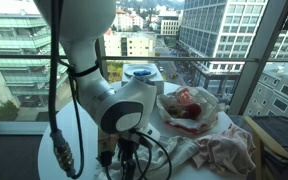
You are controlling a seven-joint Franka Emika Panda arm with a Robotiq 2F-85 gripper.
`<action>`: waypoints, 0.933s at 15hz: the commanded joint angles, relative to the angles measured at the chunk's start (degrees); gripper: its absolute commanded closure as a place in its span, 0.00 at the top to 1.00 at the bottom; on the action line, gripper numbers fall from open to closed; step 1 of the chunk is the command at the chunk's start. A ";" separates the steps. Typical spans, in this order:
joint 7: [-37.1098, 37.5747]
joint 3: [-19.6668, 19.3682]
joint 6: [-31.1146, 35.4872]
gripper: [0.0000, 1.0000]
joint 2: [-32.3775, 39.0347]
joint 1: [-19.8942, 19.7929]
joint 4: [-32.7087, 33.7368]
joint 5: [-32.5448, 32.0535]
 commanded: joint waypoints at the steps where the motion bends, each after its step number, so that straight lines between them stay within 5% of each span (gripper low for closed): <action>1: -0.94 -0.93 -1.59 1.00 3.00 0.45 3.64 0.48; 3: -0.73 -1.28 -1.71 0.98 4.09 0.53 4.70 0.45; 4: -0.70 -1.34 -1.83 0.74 4.47 0.50 5.09 0.54; 6: -0.98 -1.10 -2.52 0.70 4.38 0.29 5.46 0.77; 8: -0.81 -1.29 -4.64 0.53 3.56 0.63 5.50 0.31; 11: 1.61 -3.88 -7.43 0.31 2.64 3.56 5.68 -2.57; 14: 11.10 -10.78 -17.24 0.08 2.86 10.15 8.60 -10.47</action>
